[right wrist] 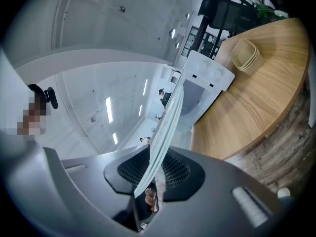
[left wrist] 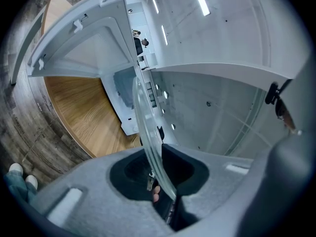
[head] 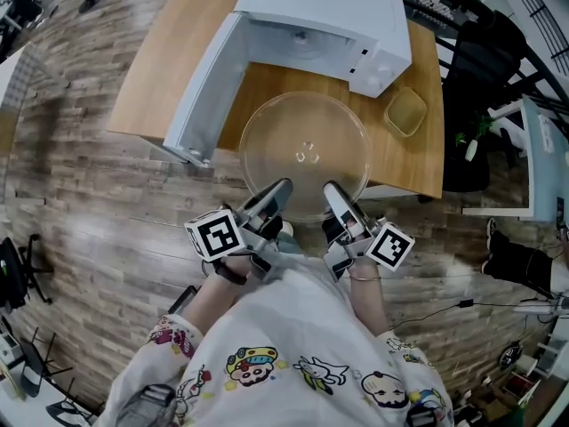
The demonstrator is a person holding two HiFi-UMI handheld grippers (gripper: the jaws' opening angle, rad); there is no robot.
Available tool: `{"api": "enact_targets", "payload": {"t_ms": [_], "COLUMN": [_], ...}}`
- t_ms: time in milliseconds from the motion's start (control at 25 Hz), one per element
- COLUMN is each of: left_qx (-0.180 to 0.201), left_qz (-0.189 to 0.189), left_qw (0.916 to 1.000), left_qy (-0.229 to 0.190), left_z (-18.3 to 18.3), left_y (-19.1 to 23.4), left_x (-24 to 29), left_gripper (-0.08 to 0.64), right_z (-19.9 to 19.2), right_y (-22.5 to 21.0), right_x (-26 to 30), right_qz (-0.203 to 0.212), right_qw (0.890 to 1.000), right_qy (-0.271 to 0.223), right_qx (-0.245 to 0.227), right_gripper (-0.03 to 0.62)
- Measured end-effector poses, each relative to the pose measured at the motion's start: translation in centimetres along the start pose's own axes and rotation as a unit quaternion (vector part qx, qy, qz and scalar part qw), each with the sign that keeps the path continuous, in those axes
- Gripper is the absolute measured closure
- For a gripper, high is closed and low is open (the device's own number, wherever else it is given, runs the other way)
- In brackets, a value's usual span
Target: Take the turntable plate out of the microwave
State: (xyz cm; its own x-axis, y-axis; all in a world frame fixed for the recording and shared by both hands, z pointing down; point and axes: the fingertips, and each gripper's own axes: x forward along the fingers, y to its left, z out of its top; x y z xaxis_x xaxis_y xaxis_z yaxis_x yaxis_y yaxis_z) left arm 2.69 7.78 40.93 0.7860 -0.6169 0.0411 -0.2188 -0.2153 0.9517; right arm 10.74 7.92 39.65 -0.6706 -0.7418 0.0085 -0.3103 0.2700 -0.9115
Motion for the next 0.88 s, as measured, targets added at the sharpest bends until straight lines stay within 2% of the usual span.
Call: {"api": "enact_targets", "payload": {"t_ms": [120, 360, 480, 880], "left_qx": [0.011, -0.019, -0.004, -0.016], "left_qz": [0.003, 0.009, -0.002, 0.0], "left_qw": [0.9999, 0.9998, 1.0, 0.9999], "left_qy": [0.0, -0.003, -0.003, 0.001], "left_z": [0.36, 0.09, 0.34, 0.05], "left_y": [0.01, 0.28, -0.03, 0.02], "left_x": [-0.2, -0.74, -0.68, -0.8], "left_gripper": [0.506, 0.506, 0.506, 0.506], "right_z": [-0.13, -0.44, -0.58, -0.73], "right_y": [0.13, 0.36, 0.34, 0.31], "right_x": [0.16, 0.39, 0.34, 0.2], "right_qz": [0.001, 0.001, -0.002, -0.007], "right_qw": [1.0, 1.0, 1.0, 1.0], "right_qy": [0.0, 0.003, 0.003, 0.002], "right_qx": [0.002, -0.005, -0.005, -0.002], "right_gripper": [0.503, 0.503, 0.503, 0.502]}}
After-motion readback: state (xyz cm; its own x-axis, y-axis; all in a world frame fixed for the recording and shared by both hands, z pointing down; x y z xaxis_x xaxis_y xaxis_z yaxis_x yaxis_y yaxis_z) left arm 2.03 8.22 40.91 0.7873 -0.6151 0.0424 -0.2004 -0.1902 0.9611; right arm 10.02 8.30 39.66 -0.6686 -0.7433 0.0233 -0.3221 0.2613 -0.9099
